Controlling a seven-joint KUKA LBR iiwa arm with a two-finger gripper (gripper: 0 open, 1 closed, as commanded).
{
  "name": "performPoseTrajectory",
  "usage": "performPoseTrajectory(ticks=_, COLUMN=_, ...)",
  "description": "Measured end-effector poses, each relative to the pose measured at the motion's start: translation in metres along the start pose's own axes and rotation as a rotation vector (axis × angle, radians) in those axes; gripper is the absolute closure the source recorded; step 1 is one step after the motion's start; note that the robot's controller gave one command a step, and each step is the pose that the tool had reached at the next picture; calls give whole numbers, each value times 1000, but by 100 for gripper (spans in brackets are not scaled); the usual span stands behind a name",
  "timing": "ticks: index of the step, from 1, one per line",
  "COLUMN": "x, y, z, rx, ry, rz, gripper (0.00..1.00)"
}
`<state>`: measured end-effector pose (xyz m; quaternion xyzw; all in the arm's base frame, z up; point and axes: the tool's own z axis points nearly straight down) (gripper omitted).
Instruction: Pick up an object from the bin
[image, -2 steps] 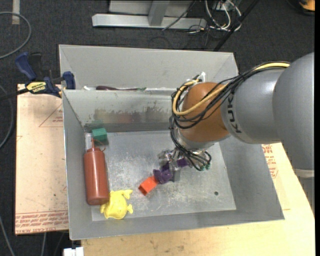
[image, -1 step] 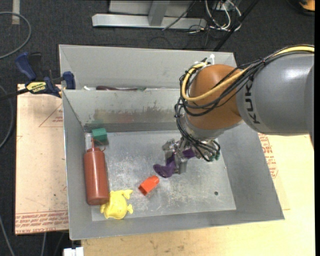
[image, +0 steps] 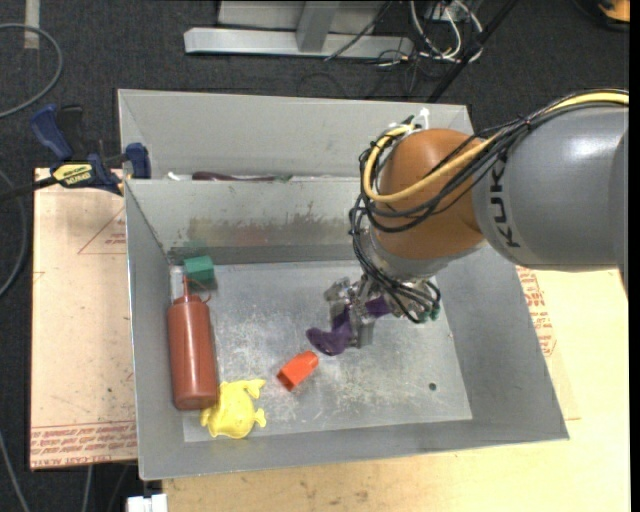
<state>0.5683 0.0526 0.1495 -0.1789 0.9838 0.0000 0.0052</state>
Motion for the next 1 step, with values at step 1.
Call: performPoseTrajectory(ticks=1, x=6, y=-8, z=-101, rx=0, ry=-4, rz=3, gripper=100)
